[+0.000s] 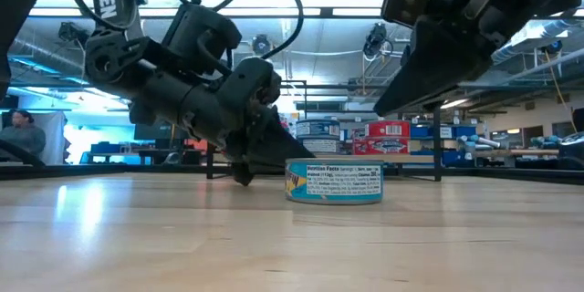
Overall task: Stack canned seafood by type on shelf
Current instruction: Stack the yellow-blue tuna can on top of the yellow-blue tuna can on the shelf
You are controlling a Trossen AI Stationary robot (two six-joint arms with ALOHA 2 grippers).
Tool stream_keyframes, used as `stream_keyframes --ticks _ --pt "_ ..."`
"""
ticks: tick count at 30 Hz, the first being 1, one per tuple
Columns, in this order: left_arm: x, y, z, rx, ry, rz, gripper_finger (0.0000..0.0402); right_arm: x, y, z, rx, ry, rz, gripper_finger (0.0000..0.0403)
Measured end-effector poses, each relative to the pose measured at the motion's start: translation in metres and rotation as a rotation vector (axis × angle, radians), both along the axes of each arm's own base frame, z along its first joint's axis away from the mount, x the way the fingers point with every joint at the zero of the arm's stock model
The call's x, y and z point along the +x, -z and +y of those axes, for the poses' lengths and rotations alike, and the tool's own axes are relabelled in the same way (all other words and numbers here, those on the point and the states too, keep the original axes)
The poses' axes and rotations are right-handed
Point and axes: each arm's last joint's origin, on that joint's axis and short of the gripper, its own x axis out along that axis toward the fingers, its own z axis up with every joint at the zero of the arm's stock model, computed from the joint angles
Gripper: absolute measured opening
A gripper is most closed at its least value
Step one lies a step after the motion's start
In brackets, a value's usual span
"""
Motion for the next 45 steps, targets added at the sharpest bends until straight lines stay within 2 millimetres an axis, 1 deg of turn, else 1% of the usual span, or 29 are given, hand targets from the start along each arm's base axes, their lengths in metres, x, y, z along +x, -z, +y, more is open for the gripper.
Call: stream_keyframes --ticks 6,8,10,12,16,19,24,26,29,35,38,40,42,45 --pt "0.003 -0.002 0.001 0.014 0.000 -0.002 0.0000 -0.001 -0.001 0.006 0.027 -0.056 -0.001 0.0012" --pt "0.003 -0.001 0.001 0.028 -0.008 0.005 0.0000 -0.001 0.003 0.010 0.011 -0.076 0.006 0.0012" --pt "0.003 0.000 0.001 0.039 -0.012 0.019 0.0000 0.001 0.013 0.014 -0.005 -0.087 0.039 0.0013" --pt "0.002 0.001 0.001 0.043 -0.012 0.032 0.0000 0.006 0.020 0.019 -0.018 -0.085 0.060 0.0015" --pt "0.002 0.002 0.001 0.045 -0.011 0.035 0.0000 0.021 0.023 0.027 -0.048 -0.057 0.041 0.0014" --pt "0.002 0.002 0.001 0.045 -0.011 0.037 0.0000 0.029 0.033 0.031 -0.050 -0.074 0.073 0.0012" --pt "0.002 0.002 0.001 0.046 -0.009 0.043 0.0000 0.036 0.044 0.032 -0.037 -0.052 0.105 0.0011" --pt "0.002 0.002 0.001 0.046 -0.007 0.044 0.0000 0.036 0.044 0.031 -0.039 -0.021 0.102 0.0011" --pt "0.002 0.002 -0.001 0.045 0.001 0.045 0.0000 0.036 0.039 0.029 -0.049 0.018 0.083 0.0011" --pt "0.001 0.003 -0.007 0.047 0.019 0.048 0.0000 0.039 0.018 0.017 -0.023 0.105 0.014 0.0011" --pt "0.001 0.003 -0.008 0.045 0.027 0.049 0.0000 0.041 0.011 0.009 -0.012 0.138 -0.007 0.0011" --pt "0.001 0.003 -0.009 0.044 0.029 0.049 0.0000 0.041 0.010 0.007 0.002 0.130 -0.004 0.0011" --pt "0.001 0.003 -0.009 0.044 0.030 0.049 0.0000 0.041 0.009 0.008 0.015 0.081 0.005 0.0011" --pt "0.001 0.003 -0.009 0.044 0.029 0.050 0.0000 0.038 0.012 0.016 0.004 -0.021 0.027 0.0011"
